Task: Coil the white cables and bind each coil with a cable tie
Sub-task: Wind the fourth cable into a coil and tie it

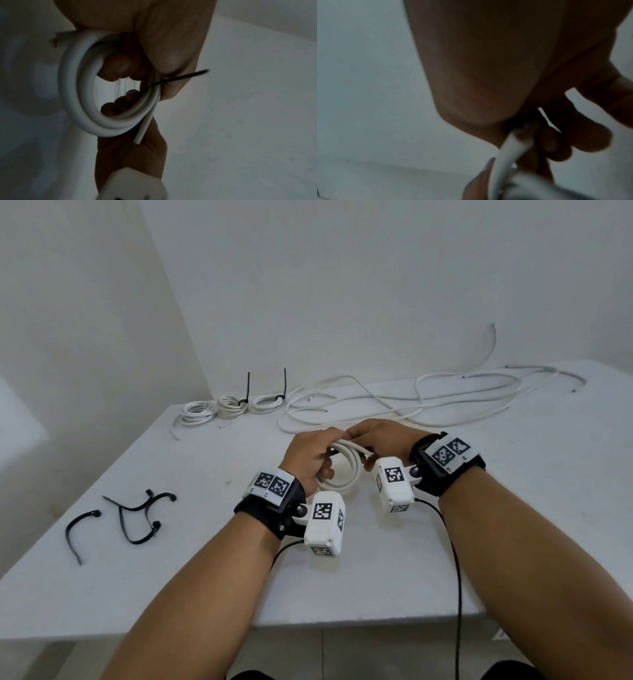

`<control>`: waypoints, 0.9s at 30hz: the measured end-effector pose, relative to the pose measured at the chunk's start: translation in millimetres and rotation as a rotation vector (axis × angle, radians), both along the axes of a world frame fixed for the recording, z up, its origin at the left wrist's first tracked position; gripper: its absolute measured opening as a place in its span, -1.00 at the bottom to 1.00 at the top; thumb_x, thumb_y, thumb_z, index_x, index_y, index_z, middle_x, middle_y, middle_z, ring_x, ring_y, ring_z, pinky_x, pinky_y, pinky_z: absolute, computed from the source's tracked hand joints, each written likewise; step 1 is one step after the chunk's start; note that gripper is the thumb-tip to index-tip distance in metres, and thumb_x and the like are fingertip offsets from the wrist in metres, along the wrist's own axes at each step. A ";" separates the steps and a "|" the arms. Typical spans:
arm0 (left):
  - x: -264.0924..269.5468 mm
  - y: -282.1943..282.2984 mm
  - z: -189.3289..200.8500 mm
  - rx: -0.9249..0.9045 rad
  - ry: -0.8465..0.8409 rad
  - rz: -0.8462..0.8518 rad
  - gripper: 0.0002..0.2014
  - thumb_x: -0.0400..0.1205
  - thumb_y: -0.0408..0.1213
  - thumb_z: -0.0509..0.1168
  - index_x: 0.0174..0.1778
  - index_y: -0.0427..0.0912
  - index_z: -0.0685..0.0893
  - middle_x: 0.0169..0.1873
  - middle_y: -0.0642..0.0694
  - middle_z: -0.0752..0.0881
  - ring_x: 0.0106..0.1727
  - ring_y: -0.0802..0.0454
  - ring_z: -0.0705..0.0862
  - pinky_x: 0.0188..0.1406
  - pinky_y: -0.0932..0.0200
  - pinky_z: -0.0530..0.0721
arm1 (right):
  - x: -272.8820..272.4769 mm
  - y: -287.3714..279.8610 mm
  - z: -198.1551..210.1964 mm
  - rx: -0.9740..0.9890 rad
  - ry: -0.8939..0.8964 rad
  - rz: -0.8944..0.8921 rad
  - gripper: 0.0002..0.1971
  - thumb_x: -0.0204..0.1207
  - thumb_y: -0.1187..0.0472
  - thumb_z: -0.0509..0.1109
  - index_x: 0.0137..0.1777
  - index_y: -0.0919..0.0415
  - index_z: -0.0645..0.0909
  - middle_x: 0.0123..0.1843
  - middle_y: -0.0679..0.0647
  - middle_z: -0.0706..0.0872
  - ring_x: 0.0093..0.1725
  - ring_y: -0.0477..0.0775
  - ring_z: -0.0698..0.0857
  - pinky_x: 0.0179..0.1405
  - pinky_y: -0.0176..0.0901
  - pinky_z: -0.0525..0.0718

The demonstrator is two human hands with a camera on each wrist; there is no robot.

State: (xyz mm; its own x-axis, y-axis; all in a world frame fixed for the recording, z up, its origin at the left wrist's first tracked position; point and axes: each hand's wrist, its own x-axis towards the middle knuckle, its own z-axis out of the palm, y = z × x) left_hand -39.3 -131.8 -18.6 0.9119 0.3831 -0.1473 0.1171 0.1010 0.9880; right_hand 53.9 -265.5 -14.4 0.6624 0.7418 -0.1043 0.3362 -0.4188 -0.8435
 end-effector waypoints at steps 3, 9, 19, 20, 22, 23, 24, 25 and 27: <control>6.2 -9.9 -5.0 -0.007 0.051 -0.017 -0.74 0.55 -0.31 0.32 -0.49 -0.16 0.63 -0.56 -0.03 0.32 -0.59 0.06 0.18 -0.62 0.27 0.19 | -4.5 -11.3 5.7 -0.123 -0.091 0.039 -0.77 0.60 0.35 0.35 0.21 0.28 0.71 0.03 -0.02 0.69 -0.11 -0.12 0.62 -0.17 -0.43 0.53; 6.5 -6.1 -13.6 0.079 0.189 -0.131 -0.65 0.55 -0.24 0.34 -0.57 -0.16 0.49 -0.63 -0.05 0.28 -0.64 0.00 0.23 -0.63 0.26 0.27 | 4.1 -19.1 2.2 -0.086 -0.007 -0.011 -0.87 0.65 0.27 0.33 -0.02 0.26 0.72 -0.32 0.03 0.68 -0.39 -0.13 0.61 -0.31 -0.32 0.53; 2.0 11.9 -10.7 0.027 0.066 0.068 -0.73 0.53 -0.30 0.33 -0.48 -0.19 0.47 -0.69 -0.05 0.30 -0.61 -0.03 0.24 -0.55 0.21 0.26 | -6.6 -8.7 10.0 0.107 -0.298 -0.077 -0.69 0.55 -0.13 0.44 0.24 -0.09 0.60 0.20 -0.14 0.64 0.14 -0.15 0.66 0.01 -0.27 0.58; 1.9 15.5 -9.9 0.000 0.056 0.116 -0.76 0.52 -0.29 0.32 -0.45 -0.21 0.49 -0.67 -0.06 0.30 -0.62 -0.03 0.26 -0.54 0.21 0.26 | -9.7 -7.7 12.4 0.116 -0.373 -0.049 -0.58 0.47 -0.14 0.52 0.30 -0.15 0.56 0.30 -0.17 0.58 0.26 -0.17 0.60 0.08 -0.34 0.53; 0.5 19.6 -8.3 -0.035 0.048 0.186 -0.80 0.51 -0.28 0.30 -0.41 -0.22 0.52 -0.63 -0.08 0.32 -0.63 -0.03 0.31 -0.53 0.22 0.29 | -17.1 -3.4 14.4 0.116 -0.469 0.037 -0.44 0.33 -0.09 0.65 0.31 -0.19 0.55 0.40 -0.16 0.47 0.38 -0.18 0.47 0.19 -0.44 0.41; 0.1 19.9 -7.8 -0.041 0.048 0.208 -0.80 0.52 -0.28 0.29 -0.41 -0.22 0.52 -0.64 -0.08 0.33 -0.65 -0.03 0.33 -0.54 0.24 0.31 | -21.0 0.0 13.3 0.104 -0.500 0.076 -0.45 0.29 -0.04 0.69 0.27 -0.19 0.58 0.41 -0.14 0.44 0.41 -0.16 0.42 0.25 -0.44 0.37; -0.3 18.5 -7.6 -0.045 0.049 0.220 -0.79 0.54 -0.29 0.27 -0.42 -0.22 0.52 -0.65 -0.08 0.34 -0.68 -0.01 0.35 -0.57 0.27 0.34 | -24.9 3.4 10.8 0.083 -0.527 0.099 -0.48 0.26 -0.01 0.71 0.21 -0.19 0.62 0.41 -0.12 0.42 0.43 -0.13 0.39 0.32 -0.37 0.36; -1.3 18.0 -7.1 -0.062 0.050 0.229 -0.78 0.54 -0.30 0.26 -0.44 -0.22 0.51 -0.66 -0.08 0.34 -0.69 0.00 0.36 -0.59 0.30 0.36 | -28.4 9.0 8.4 0.057 -0.558 0.115 -0.53 0.25 0.01 0.71 0.14 -0.19 0.65 0.39 -0.12 0.41 0.43 -0.10 0.37 0.39 -0.24 0.37; -3.4 13.6 -5.5 -0.140 0.055 0.229 -0.77 0.53 -0.33 0.27 -0.47 -0.21 0.50 -0.65 -0.09 0.33 -0.68 0.00 0.34 -0.58 0.29 0.40 | -33.4 18.4 3.1 0.017 -0.621 0.136 -0.62 0.23 0.01 0.69 0.01 -0.20 0.64 0.35 -0.11 0.43 0.40 -0.04 0.38 0.46 0.06 0.40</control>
State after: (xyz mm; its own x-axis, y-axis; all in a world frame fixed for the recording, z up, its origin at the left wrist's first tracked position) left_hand -42.8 -118.1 -24.0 0.7929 0.5510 -0.2603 0.1284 0.2664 0.9553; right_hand 20.5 -247.0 -11.3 0.4953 0.8218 0.2818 0.8143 -0.3260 -0.4803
